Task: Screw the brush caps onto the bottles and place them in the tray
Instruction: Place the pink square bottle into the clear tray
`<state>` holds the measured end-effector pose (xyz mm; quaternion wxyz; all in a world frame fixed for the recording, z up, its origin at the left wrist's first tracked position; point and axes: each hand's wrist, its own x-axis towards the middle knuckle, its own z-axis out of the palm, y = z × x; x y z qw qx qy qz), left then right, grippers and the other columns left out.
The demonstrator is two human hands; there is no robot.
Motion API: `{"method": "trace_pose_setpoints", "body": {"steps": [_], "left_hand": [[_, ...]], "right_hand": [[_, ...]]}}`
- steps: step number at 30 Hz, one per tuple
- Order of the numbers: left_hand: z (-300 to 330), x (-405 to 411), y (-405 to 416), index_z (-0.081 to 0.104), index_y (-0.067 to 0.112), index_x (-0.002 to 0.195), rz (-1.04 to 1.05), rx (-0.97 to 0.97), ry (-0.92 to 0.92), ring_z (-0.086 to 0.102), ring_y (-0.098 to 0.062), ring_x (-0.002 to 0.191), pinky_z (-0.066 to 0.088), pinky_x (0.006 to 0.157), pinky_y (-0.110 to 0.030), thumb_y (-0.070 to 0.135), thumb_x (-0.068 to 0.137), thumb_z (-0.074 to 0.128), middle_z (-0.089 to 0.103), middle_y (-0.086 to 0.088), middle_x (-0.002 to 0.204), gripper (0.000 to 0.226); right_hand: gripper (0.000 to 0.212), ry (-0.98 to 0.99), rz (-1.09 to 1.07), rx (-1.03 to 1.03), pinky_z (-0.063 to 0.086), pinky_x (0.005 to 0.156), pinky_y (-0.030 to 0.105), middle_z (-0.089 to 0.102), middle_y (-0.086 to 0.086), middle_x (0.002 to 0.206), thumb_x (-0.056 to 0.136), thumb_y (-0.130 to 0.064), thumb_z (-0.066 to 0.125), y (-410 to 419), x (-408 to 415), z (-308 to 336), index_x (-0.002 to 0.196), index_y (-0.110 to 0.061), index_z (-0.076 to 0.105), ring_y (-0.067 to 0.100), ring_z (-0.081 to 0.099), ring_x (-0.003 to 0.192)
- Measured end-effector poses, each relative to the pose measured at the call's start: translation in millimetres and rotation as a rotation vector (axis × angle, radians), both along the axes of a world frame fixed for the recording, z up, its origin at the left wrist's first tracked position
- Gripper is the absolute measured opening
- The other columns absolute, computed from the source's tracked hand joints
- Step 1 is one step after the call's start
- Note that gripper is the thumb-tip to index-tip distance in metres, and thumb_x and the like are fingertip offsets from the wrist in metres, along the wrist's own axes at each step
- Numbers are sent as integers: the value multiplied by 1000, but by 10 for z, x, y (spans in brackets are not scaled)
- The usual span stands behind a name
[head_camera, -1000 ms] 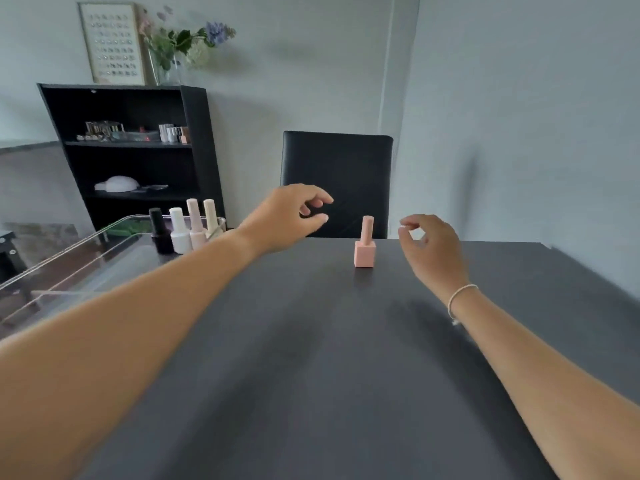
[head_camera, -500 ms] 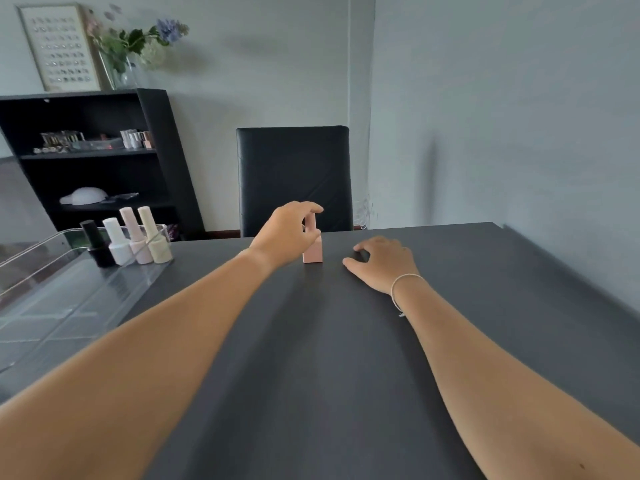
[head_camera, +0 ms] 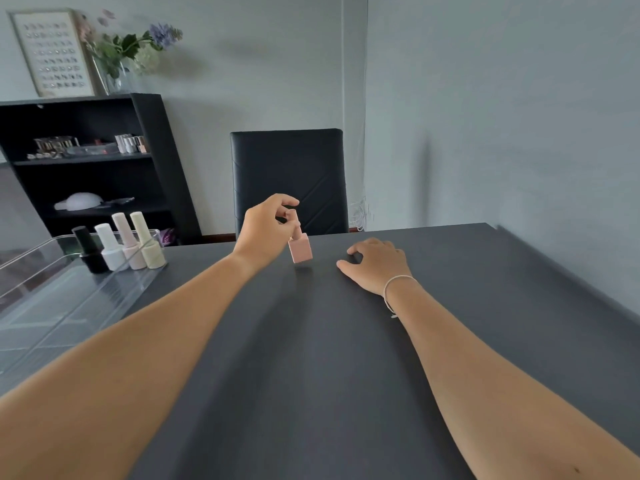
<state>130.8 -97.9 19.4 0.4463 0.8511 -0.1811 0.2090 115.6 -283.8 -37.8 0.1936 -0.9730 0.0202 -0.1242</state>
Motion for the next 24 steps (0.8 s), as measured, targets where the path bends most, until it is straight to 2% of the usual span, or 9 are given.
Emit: {"method": "trace_pose_setpoints", "body": {"steps": [4, 6, 9, 13, 16, 19, 24], "left_hand": [[179, -33, 247, 60, 16, 99, 38, -55, -25, 65, -18, 74, 56, 78, -33, 5, 83, 56, 62, 11, 80, 20], [290, -53, 418, 61, 17, 98, 54, -65, -42, 65, -19, 75, 57, 74, -28, 4, 82, 58, 61, 11, 83, 20], [479, -115, 713, 59, 19, 95, 67, -74, -82, 61, -11, 72, 55, 60, -15, 4, 82, 59, 60, 9, 84, 20], [706, -209, 1194, 61, 15, 101, 130, -61, -135, 63, -14, 78, 57, 65, -24, 5, 82, 61, 62, -2, 96, 21], [824, -294, 1547, 61, 13, 103, 163, -57, -169, 64, 1, 69, 55, 60, -15, 4, 83, 60, 63, 3, 88, 22], [880, -370, 1871, 60, 12, 101, 198, -51, -201, 61, 9, 62, 49, 53, -8, 3, 83, 59, 62, 10, 77, 20], [865, -428, 2346, 62, 16, 99, 275, -58, -181, 63, -5, 74, 50, 54, -9, 7, 83, 61, 63, 7, 88, 19]], "right_hand": [[40, -34, 32, 105, 29, 102, 39, 49, -3, 133, 85, -48, 48, 90, -47, 46, 119, -27, 54, 23, 41, 123], [39, -80, 99, 185, 31, 103, 37, 49, -5, 134, 85, -46, 50, 232, -83, 86, 119, -27, 55, 20, 40, 124], [37, -140, 233, 315, 36, 103, 35, 53, -7, 129, 85, -42, 54, 545, -140, 168, 117, -26, 57, 15, 45, 122], [32, -179, 404, 452, 36, 92, 22, 55, -11, 122, 85, -39, 55, 1047, -185, 273, 116, -29, 57, 2, 45, 108], [31, -220, 505, 484, 32, 80, 9, 55, -16, 114, 85, -39, 55, 1436, -203, 346, 115, -29, 57, -7, 44, 96], [31, -232, 598, 507, 31, 78, 8, 54, -17, 112, 85, -39, 56, 1795, -204, 408, 115, -28, 58, -7, 45, 94], [30, -241, 732, 480, 31, 77, 4, 59, -8, 117, 86, -36, 58, 2287, -197, 471, 113, -24, 59, -1, 46, 101]]}}
